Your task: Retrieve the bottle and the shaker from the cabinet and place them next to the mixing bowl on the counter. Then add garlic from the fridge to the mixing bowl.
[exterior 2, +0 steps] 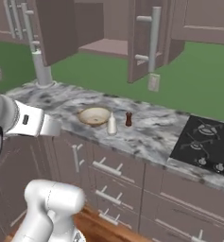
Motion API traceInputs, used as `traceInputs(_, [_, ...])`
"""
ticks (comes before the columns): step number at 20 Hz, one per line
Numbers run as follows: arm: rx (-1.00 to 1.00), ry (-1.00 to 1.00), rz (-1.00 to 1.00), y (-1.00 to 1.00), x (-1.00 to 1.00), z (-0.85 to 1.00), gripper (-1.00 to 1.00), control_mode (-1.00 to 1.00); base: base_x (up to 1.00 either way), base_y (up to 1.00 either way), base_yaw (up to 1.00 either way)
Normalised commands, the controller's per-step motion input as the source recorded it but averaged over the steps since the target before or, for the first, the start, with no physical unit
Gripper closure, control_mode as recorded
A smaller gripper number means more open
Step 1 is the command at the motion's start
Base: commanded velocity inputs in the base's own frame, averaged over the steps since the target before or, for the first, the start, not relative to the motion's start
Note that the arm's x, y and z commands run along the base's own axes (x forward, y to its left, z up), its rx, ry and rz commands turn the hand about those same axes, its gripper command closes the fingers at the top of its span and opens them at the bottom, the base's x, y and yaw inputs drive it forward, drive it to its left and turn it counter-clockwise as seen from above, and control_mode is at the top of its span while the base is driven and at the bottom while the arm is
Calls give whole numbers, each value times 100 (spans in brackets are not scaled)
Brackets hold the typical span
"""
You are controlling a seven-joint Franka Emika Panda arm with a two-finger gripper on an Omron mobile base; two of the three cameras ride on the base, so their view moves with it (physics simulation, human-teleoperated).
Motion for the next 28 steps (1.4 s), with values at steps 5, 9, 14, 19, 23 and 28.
traceInputs(5, [0,0,0,0,0,0,100,100,88,41,-18])
traceInputs(9, [0,0,0,0,0,0,100,100,42,48,-19])
traceInputs(14, [0,0,0,0,0,0,100,100,21,15,-36])
traceInputs(19, [0,0,0,0,0,0,100,100,22,3,-43])
traceInputs(23, [0,0,0,0,0,0,100,100,49,27,-25])
traceInputs(28, [0,0,0,0,0,0,100,100,60,19,-17])
